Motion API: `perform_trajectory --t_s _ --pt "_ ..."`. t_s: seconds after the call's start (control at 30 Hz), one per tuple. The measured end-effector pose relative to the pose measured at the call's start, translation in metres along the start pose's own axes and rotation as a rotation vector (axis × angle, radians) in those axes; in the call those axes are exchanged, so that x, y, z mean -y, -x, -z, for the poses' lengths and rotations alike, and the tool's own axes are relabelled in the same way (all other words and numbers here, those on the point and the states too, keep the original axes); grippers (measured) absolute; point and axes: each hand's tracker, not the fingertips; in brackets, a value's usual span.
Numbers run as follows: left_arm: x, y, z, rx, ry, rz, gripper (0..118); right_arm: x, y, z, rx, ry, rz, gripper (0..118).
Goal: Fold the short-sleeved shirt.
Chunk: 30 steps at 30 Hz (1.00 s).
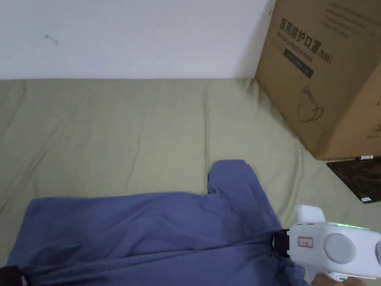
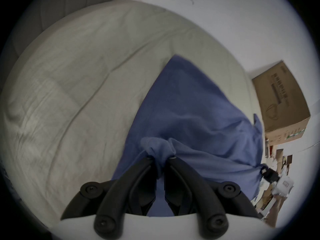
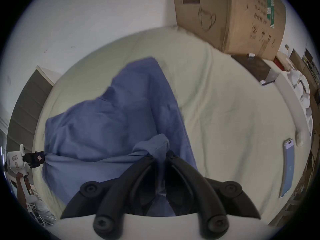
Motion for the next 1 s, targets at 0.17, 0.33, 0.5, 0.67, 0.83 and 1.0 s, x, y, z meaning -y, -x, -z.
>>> perform_trajectory --t_s 0.17,0.33,0.5,0.67,0.83,1.0 --pt "0.007 0.014 -0.007 0.176 -0.061 -0.079 35 0.012 -0.011 0.011 0.011 -0.054 0.056 94" --pt "0.017 0.015 -0.092 0.154 -0.127 -0.05 41 0.028 -0.034 -0.067 -0.011 -0.229 0.059 94" --pt "0.066 0.017 -0.164 -0.037 -0.229 0.16 1 0.105 -0.039 -0.15 -0.019 -0.212 0.06 0" --pt "0.112 0.043 -0.143 0.051 -0.118 0.043 1 0.184 -0.026 -0.161 0.008 -0.066 0.081 0" --pt "0.1 0.05 -0.128 0.107 -0.208 -0.055 11 0.211 -0.032 -0.153 -0.031 -0.002 0.154 0" --pt "0.063 0.029 -0.093 0.079 -0.178 0.071 47 0.203 -0.03 -0.159 -0.067 -0.018 0.149 0"
